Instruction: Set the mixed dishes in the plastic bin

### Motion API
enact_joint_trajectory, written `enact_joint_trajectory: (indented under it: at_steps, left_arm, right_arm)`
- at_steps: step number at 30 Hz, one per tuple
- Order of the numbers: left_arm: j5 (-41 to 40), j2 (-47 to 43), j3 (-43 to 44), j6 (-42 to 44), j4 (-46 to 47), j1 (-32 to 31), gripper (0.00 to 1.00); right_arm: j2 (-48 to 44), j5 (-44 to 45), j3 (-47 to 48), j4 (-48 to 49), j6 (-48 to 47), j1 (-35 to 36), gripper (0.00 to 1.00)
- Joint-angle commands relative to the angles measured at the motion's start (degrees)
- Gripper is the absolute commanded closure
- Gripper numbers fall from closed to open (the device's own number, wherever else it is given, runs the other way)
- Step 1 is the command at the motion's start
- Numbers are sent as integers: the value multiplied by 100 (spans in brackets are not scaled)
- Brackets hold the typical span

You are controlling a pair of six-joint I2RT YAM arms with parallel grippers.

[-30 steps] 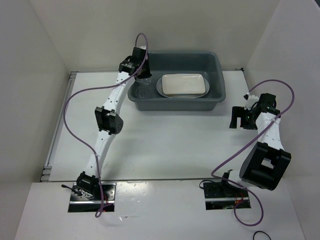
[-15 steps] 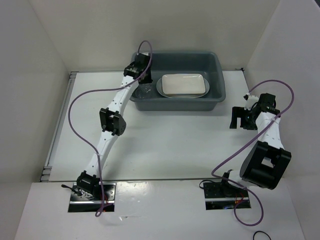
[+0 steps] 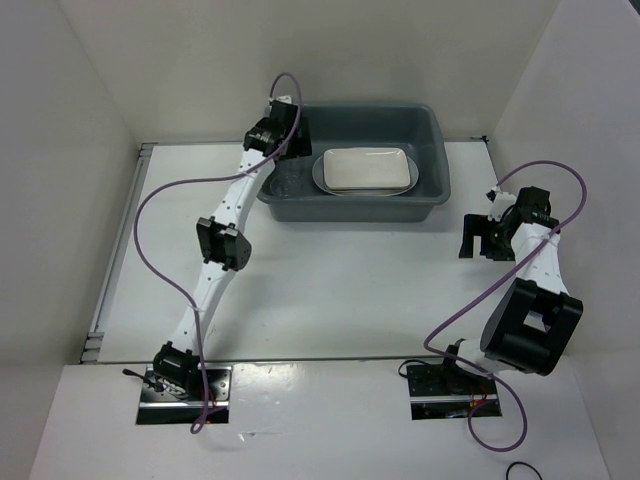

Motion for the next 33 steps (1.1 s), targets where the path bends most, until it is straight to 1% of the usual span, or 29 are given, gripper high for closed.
enact_joint_trajectory:
  at_steps: [1,2,3,4,5,7,10,12,13,14,15,16,17,18,21,22,24,26,27,28,29,30,31,32,33]
  left_arm:
    - [-787,-881,229,132,241,48,5]
    - [-866,-987,229,132,242,48,1]
    - [-928,-1205,229,132,242,48,0]
    - [-928,-1312,229,132,242,48,0]
    - [-928,-1409,229,44,172,187,0]
    - [-702,-1690,229,-35,49,329,0]
    - [-376,-2024,229,-307,-451,662,0]
    - [-85,-2130,229,-536,-1048,916,0]
    - [-15,-2130,229,-589,-1564,988,0]
    - [-14,-2130,229,-589,-1847,1049,0]
    - [-206,-2130,229,-755,-2137,1050,0]
    - [-295,-2322,3,-678,-2253,1102,0]
    - [-243,-2463,-469,-677,-2255,1103,0]
    - [-382,-2543,-900,-755,-2255,1051,0]
    - [-629,-2851,-1107,-756,-2255,988,0]
    - [-630,-2999,-1107,-756,-2255,849,0]
    - [-909,-3132,-1107,-756,-2255,708,0]
    - [-1094,-3308,-1229,-756,-2255,348,0]
    - [-1409,-3447,-1343,-834,-2255,190,0]
    - [-1603,-3527,-1518,-957,-2255,-168,0]
    - [-1814,-3598,-1981,-1028,-2255,-354,0]
    - [-2303,-3729,-2238,-1098,-2255,-530,0]
    - [-2526,-3791,-2493,-1238,-2255,-837,0]
    - [-2728,-3861,-2757,-1300,-2255,-961,0]
    - [-3087,-4010,-3229,-1379,-2255,-1067,0]
  right_arm:
    - [19,21,32,92,14,25,1]
    - [19,21,32,92,14,25,1]
    - [19,21,32,92,14,25,1]
    - [19,21,32,92,14,25,1]
    - [19,21,32,92,14,25,1]
    - [19,21,32,92,14,25,1]
    - [-94,21,32,153,14,25,1]
    - [-148,92,32,154,14,25,1]
    - [-148,92,32,154,14,25,1]
    - [-148,92,32,154,14,25,1]
    - [-148,92,32,154,14,25,1]
    - [-148,92,32,154,14,25,1]
    - [-209,144,32,154,14,25,1]
    - [-209,145,32,154,14,25,1]
    - [-262,145,32,154,14,25,1]
    - [-262,145,32,154,14,25,1]
    - [-262,92,32,154,14,25,1]
    - [-314,92,32,154,14,25,1]
    - [-315,92,32,154,14,25,1]
    - [-315,92,32,154,-38,25,1]
    - [-384,40,32,154,-38,25,1]
    - [-437,-22,32,154,-91,25,1]
    - [-438,-22,32,154,-91,25,1]
    - [-438,-22,32,102,-91,25,1]
    - [-499,-22,32,101,-91,25,1]
